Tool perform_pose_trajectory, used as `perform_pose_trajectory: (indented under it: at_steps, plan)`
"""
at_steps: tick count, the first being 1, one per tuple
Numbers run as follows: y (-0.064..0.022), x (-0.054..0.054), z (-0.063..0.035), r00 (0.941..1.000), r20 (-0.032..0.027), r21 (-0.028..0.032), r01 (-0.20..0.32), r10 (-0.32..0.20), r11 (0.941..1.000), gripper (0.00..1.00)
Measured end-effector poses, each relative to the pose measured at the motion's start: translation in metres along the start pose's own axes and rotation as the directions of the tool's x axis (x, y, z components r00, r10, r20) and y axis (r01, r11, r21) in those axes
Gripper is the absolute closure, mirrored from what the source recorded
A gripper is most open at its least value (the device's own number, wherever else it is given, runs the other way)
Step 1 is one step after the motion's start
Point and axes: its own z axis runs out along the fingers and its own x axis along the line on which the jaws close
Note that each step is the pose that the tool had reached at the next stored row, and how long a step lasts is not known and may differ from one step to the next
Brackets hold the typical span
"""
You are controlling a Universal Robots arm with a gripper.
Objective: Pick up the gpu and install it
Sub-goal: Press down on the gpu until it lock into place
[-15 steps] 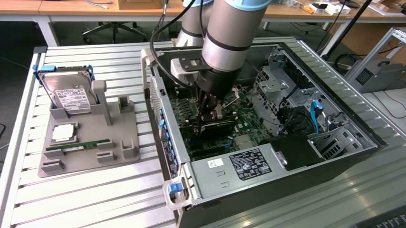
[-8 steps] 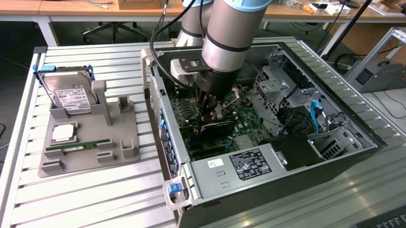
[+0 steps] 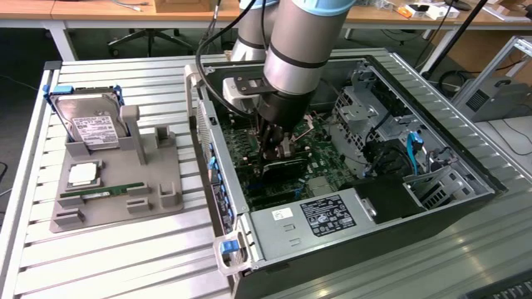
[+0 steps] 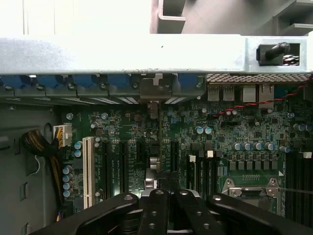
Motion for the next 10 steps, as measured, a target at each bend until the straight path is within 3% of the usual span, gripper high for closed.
perform_pose_trajectory:
  at_steps: [5, 7, 10]
  plan:
    - [0.0019, 0.0, 0.0014, 1.0, -0.0003, -0.0002, 0.0, 0.0, 1.0, 0.89]
    - [0.0088, 0.0, 0.0026, 1.0, -0.0002, -0.0001, 0.0, 0.0, 1.0, 0.89]
    - [0.0119, 0.0, 0.0052, 1.0, -0.0005, -0.0003, 0.0, 0.0, 1.0, 0.89]
